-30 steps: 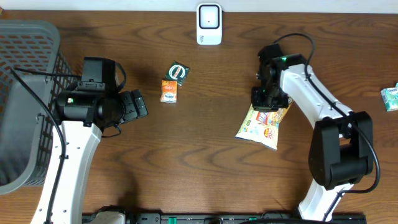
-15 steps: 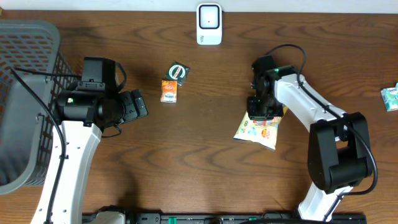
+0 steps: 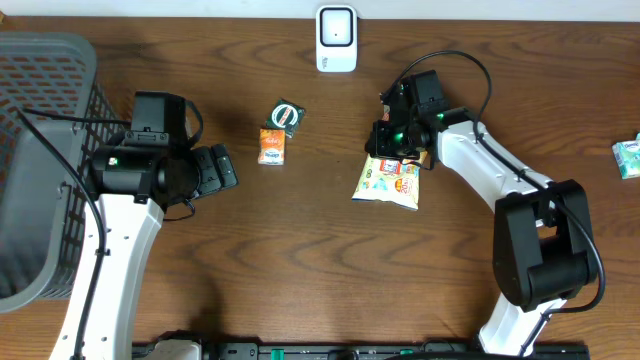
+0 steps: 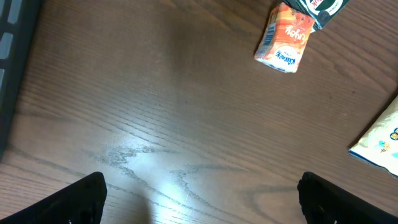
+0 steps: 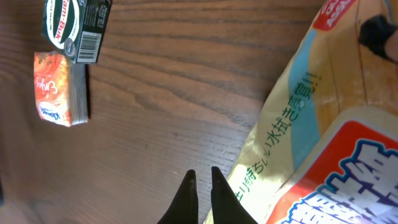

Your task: Scan the item barcode

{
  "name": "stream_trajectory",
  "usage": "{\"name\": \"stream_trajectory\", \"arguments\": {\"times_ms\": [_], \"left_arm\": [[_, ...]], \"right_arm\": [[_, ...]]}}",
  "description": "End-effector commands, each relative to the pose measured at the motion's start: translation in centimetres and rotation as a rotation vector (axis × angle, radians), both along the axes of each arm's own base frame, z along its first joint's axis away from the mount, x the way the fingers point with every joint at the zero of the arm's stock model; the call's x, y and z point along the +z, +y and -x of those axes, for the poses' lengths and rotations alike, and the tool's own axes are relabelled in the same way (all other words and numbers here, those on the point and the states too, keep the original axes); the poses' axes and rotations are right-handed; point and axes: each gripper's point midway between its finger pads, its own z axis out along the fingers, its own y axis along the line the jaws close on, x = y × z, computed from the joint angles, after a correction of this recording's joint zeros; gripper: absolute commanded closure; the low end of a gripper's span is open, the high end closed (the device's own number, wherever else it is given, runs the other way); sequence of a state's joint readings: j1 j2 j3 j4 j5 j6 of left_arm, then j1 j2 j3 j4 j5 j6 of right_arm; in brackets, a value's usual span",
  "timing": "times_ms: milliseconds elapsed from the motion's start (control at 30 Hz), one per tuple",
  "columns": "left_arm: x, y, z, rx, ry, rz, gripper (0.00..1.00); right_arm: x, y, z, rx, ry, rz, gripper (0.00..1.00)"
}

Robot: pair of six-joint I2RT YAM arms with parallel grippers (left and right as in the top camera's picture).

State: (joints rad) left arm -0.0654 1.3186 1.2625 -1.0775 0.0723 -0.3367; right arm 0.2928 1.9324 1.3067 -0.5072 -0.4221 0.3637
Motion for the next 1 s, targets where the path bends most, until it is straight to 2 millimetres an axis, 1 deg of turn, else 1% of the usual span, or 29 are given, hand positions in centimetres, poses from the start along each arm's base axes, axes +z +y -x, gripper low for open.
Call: {"name": "stream_trajectory", "arguments": {"times_ms": [0, 67, 233, 300, 433, 533, 633, 700, 900, 967], "left_arm": [[0.0, 0.2, 0.1, 0.004, 0.004, -0.003, 0.02], [0.0, 0.2, 0.1, 0.004, 0.004, -0.003, 0.02], [0.0, 0.2, 0.1, 0.004, 0.004, -0.003, 0.02], [0.0, 0.2, 0.1, 0.004, 0.004, -0.003, 0.02], [0.0, 0.2, 0.1, 0.004, 0.004, -0.003, 0.02], [0.0, 0.2, 0.1, 0.004, 0.004, -0.003, 0.03], [0.0, 0.2, 0.1, 0.004, 0.004, -0.003, 0.02], [0.0, 0.2, 0.1, 0.004, 0.004, -0.003, 0.02], [0.0, 0.2, 0.1, 0.004, 0.004, -0.003, 0.02], [0.0, 0.2, 0.1, 0.004, 0.004, -0.003, 0.02]], "right_arm": [[1.1, 0.1, -0.3, 0.006, 0.007, -0.023, 0.99], [1.2, -0.4, 0.2, 0.03, 0.025, 0.003, 0.99], [1.2, -2.8, 1.9, 0.046, 0.101, 0.152, 0.99], [1.2, -3.2, 2.8, 0.069, 0.133, 0.181, 0.99], [0.7, -3.8, 5.2, 0.093, 0.223, 0.222, 0.99], [-0.1, -4.9, 6.2, 0.095, 0.249, 0.323, 0.97], [-1.0, -5.8, 6.6, 0.1, 0.236, 0.426, 0.93], [-1.5, -6.0, 6.7, 0.101, 0.224, 0.461, 0.93], [-3.2, -6.0, 7.2, 0.09, 0.219, 0.468, 0.92], [-3.7, -6.2, 7.6, 0.092, 0.23, 0.477, 0.95]]}}
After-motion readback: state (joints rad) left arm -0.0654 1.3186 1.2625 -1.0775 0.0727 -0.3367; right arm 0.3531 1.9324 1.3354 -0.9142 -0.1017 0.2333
